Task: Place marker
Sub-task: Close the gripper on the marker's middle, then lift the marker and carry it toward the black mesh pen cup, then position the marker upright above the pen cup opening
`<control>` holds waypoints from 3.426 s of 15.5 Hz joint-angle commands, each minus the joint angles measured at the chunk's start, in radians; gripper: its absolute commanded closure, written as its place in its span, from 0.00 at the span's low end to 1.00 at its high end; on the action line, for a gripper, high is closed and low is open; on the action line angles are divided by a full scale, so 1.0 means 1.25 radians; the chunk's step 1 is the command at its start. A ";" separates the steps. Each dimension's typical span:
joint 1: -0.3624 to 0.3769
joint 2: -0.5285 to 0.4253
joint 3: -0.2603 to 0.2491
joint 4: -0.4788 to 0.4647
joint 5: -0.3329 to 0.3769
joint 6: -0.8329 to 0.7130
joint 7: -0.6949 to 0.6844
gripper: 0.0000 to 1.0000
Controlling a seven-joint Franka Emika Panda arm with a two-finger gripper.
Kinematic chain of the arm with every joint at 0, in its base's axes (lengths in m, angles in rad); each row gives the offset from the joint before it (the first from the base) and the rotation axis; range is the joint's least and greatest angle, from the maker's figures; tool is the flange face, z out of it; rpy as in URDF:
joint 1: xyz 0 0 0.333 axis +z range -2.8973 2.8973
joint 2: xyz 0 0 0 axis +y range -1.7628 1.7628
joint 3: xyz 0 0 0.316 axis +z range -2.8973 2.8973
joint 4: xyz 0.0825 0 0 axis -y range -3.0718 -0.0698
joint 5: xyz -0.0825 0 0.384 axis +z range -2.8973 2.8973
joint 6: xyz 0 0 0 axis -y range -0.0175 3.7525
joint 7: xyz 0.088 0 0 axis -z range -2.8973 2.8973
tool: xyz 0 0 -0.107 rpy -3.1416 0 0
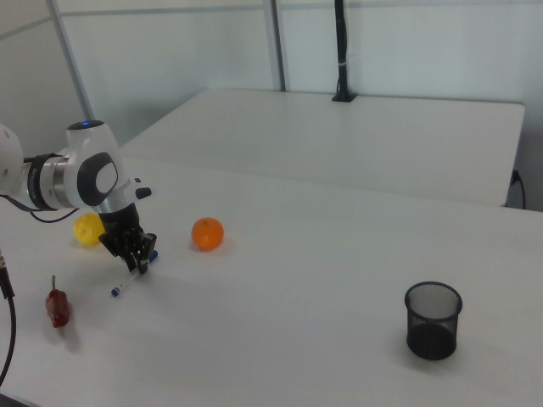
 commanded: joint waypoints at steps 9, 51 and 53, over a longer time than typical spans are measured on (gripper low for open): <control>-0.015 -0.026 0.015 -0.012 -0.018 0.005 0.021 1.00; -0.140 -0.247 -0.400 0.170 0.166 0.037 -0.201 1.00; -0.176 -0.224 -0.403 0.139 0.169 0.162 -0.200 1.00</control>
